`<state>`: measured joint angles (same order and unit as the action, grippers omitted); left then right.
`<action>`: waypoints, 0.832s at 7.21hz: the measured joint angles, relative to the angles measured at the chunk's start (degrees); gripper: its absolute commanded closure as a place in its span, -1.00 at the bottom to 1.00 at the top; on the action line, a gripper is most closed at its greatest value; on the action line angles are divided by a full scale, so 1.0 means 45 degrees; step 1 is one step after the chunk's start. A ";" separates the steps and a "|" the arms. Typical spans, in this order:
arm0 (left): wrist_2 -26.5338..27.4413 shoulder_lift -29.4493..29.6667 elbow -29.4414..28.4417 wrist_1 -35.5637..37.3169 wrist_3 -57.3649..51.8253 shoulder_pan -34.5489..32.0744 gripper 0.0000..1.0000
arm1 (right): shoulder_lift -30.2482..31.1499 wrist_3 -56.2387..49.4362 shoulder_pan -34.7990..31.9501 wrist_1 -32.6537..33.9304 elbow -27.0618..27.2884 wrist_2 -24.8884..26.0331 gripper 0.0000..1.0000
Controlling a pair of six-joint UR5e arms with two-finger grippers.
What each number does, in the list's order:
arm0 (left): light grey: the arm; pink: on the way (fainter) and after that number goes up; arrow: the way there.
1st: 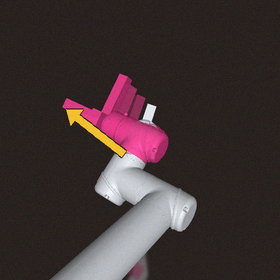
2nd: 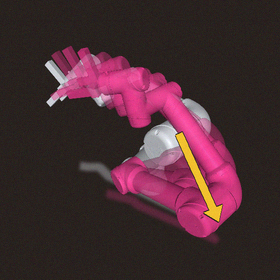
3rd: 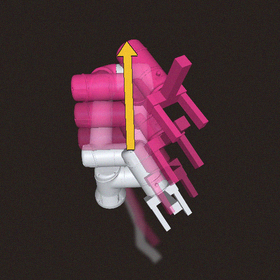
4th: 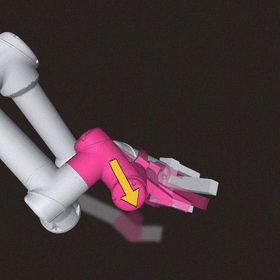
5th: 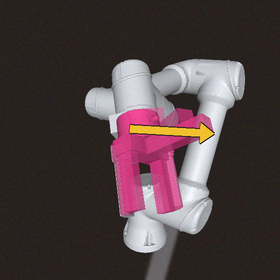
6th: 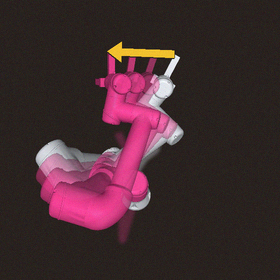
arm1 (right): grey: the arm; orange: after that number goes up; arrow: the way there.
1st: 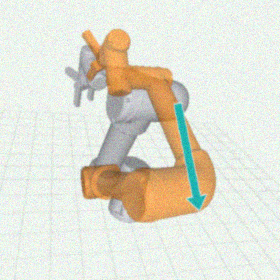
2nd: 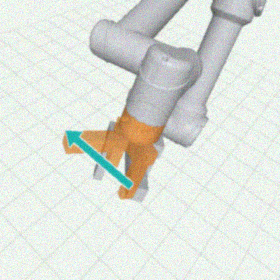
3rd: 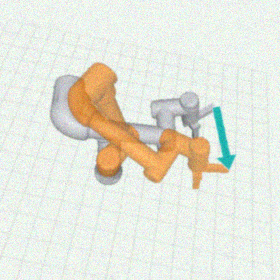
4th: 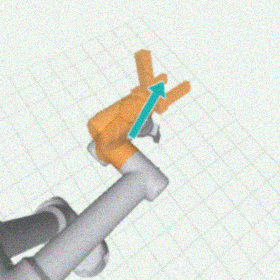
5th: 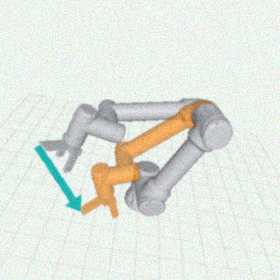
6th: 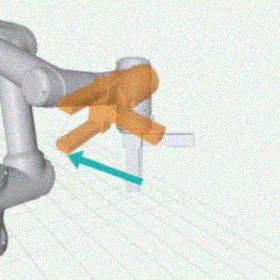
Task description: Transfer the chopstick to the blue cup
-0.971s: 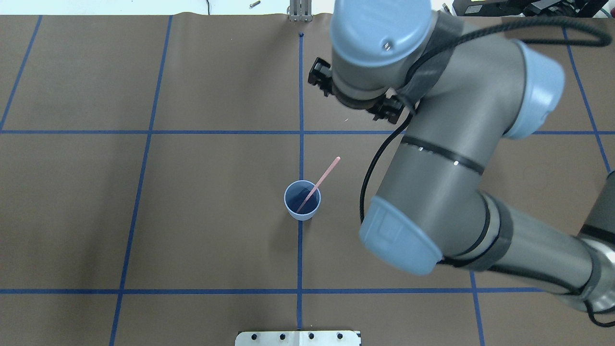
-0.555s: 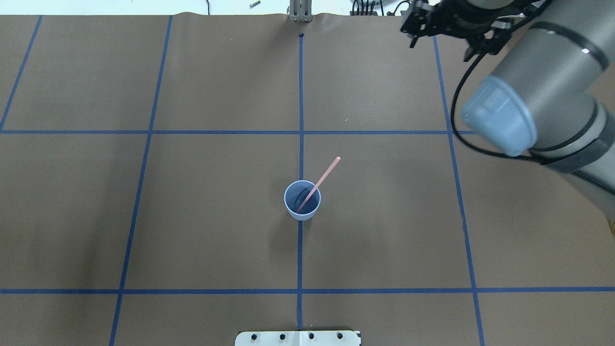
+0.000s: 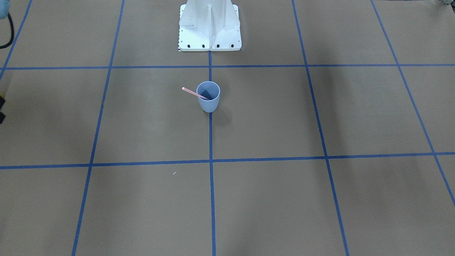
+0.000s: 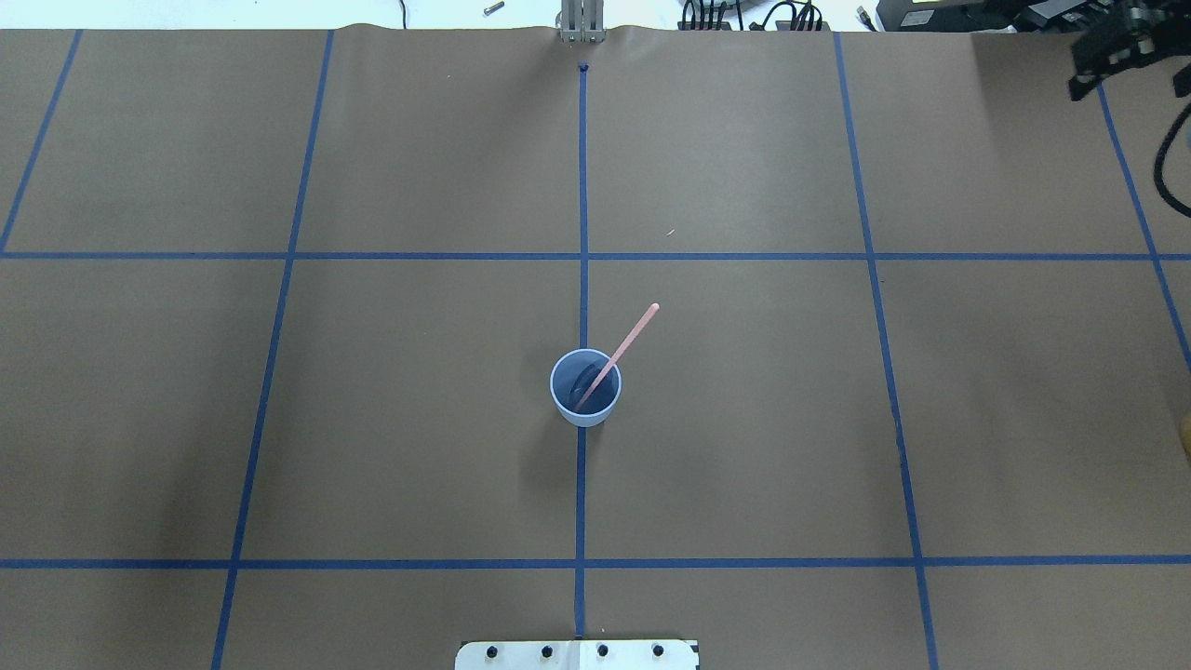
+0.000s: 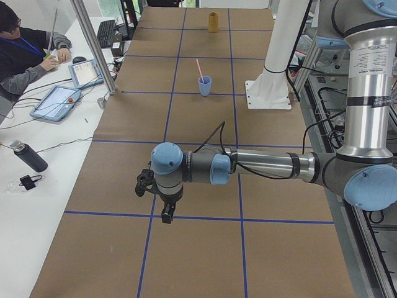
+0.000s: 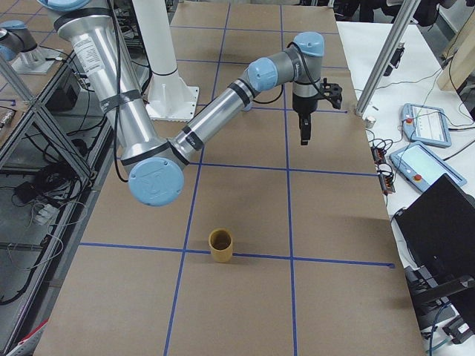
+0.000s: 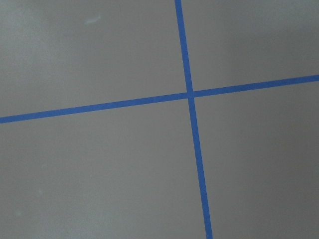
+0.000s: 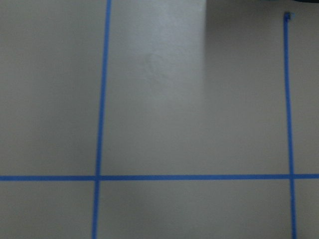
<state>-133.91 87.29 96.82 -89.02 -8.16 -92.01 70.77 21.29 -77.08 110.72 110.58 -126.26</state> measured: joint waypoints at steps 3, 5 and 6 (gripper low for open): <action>0.0034 -0.0072 -0.0026 -0.0001 0.0018 0.0029 -0.97 | 0.3527 -0.3525 -0.2167 -0.0105 -0.0050 -0.0661 -1.00; 0.0039 -0.0132 -0.0032 0.0016 0.0029 0.0036 -0.97 | 0.5420 -0.4308 -0.2959 -0.0226 -0.0089 -0.0339 -1.00; 0.0029 -0.0203 -0.0011 0.0008 0.0022 0.0037 -0.97 | 0.6054 -0.4508 -0.3239 -0.0438 -0.0080 -0.0322 -1.00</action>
<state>-133.78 86.38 96.77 -88.98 -8.06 -91.85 98.01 1.01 -91.65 108.75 110.22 -127.71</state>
